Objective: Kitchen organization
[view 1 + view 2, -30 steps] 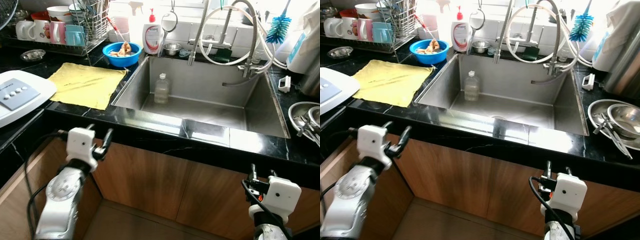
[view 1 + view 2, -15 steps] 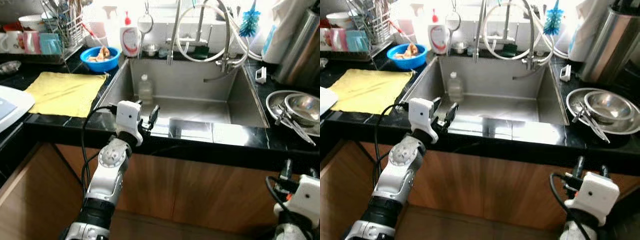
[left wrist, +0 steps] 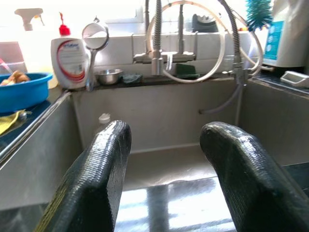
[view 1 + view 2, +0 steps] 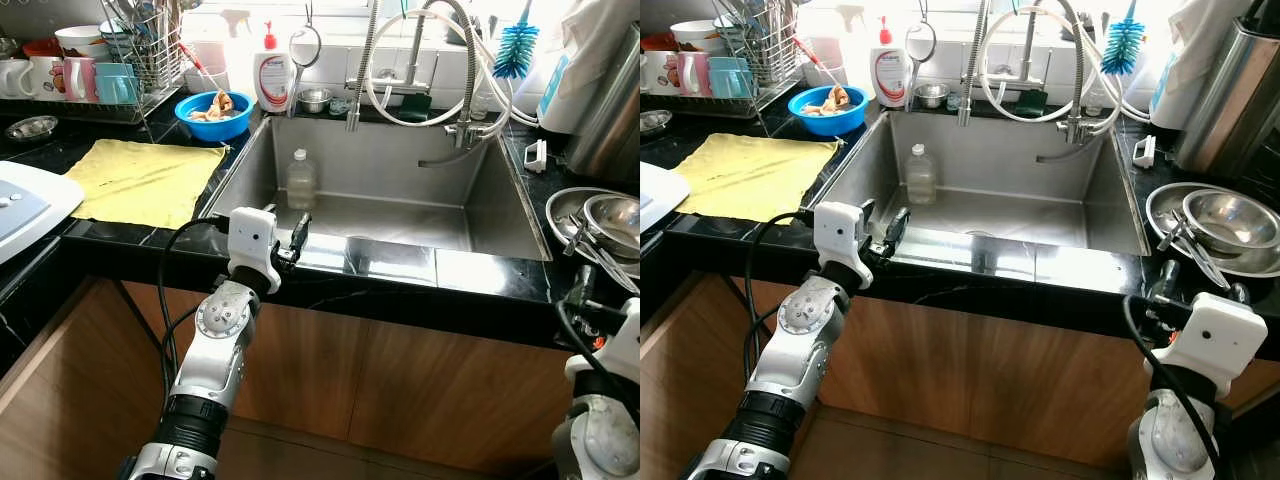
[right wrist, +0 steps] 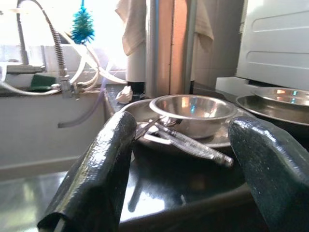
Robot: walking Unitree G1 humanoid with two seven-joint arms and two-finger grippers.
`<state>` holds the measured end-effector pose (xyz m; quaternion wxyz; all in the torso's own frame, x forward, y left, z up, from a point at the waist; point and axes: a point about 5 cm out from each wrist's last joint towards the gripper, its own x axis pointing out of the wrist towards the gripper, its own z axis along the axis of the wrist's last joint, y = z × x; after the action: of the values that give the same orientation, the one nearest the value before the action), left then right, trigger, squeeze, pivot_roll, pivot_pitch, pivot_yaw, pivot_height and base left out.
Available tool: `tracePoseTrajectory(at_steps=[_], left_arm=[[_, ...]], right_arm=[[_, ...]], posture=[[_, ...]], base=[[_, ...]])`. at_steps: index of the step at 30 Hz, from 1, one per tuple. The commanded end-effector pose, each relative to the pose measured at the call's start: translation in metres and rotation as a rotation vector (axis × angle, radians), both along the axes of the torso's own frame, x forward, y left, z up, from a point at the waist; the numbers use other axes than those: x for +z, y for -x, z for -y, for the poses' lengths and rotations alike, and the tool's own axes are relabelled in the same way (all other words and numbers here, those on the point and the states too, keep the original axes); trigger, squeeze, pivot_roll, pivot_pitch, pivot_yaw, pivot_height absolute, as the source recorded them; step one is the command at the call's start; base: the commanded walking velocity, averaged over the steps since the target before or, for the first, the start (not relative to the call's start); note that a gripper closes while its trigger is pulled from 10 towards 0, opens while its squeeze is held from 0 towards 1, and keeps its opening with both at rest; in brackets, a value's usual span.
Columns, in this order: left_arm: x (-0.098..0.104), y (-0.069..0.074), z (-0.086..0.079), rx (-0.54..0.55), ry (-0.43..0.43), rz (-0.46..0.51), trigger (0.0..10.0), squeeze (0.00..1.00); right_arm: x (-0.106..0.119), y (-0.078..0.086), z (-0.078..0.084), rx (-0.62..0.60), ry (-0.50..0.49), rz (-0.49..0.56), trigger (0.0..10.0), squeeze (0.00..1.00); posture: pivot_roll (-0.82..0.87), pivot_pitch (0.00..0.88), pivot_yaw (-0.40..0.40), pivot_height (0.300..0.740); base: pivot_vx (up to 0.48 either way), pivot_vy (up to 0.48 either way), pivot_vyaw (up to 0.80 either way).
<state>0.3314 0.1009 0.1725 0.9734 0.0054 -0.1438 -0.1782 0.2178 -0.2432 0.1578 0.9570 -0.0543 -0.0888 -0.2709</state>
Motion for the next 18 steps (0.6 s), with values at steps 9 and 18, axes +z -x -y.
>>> tracePoseTrajectory(at_steps=[9,18], left_arm=[[-0.004,-0.001,0.001,-0.012,-0.03,-0.006,10.0,0.0],[-0.007,-0.001,-0.003,-0.001,-0.031,-0.014,10.0,0.0]], right_arm=[[-0.009,-0.01,0.012,-0.079,-0.06,-0.099,10.0,0.0],[-0.011,-0.009,0.019,-0.116,-0.105,-0.105,10.0,0.0]], posture=[[-0.08,0.0,-0.009,0.74],[-0.08,0.0,-0.016,0.74]], base=[[0.0,0.0,0.0],[0.0,0.0,0.0]])
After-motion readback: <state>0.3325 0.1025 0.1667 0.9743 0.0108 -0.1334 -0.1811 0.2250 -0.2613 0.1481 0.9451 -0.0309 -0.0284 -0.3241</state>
